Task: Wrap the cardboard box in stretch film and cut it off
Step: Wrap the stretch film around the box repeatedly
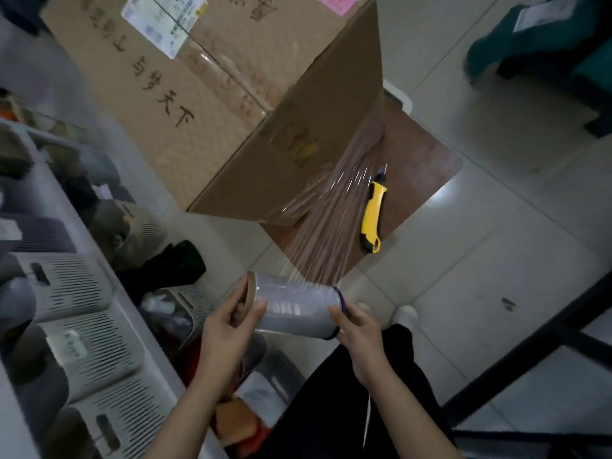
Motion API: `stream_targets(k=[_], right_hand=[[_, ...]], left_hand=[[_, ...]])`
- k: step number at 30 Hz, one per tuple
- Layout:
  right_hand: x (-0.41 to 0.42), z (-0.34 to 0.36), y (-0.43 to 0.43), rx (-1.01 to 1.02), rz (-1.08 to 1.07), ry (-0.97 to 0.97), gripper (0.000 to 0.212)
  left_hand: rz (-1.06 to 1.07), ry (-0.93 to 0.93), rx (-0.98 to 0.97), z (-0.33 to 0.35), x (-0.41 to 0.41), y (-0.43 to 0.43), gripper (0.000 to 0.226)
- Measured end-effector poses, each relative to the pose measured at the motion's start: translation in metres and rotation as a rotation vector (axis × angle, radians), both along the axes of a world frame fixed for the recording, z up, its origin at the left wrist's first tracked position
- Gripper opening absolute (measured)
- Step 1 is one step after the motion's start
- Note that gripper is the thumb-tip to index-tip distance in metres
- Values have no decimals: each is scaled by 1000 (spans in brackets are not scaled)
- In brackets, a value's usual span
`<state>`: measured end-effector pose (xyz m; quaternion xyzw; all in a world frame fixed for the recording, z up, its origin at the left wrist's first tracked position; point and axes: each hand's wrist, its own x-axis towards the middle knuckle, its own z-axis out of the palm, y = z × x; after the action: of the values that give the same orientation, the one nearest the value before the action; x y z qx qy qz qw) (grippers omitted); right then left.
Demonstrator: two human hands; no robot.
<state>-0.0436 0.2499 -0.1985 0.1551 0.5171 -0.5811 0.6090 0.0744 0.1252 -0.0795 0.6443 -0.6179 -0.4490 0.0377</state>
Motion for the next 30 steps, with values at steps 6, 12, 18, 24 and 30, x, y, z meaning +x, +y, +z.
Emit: stream_targets(k=[6, 12, 18, 24, 30], right_hand=[[41, 6, -21, -41, -54, -51, 19], [84, 10, -63, 8, -252, -79, 27], [142, 12, -116, -7, -429, -81, 21], [178, 14, -157, -61, -518, -142, 33], [200, 13, -173, -43, -667, -104, 38]], left_hand=[[-91, 39, -30, 7, 33, -23, 52], [-214, 19, 9, 3, 59, -88, 54], [-403, -9, 7, 8, 84, -156, 55], [-486, -19, -51, 12, 94, -198, 46], [-613, 16, -22, 2, 99, -223, 47]])
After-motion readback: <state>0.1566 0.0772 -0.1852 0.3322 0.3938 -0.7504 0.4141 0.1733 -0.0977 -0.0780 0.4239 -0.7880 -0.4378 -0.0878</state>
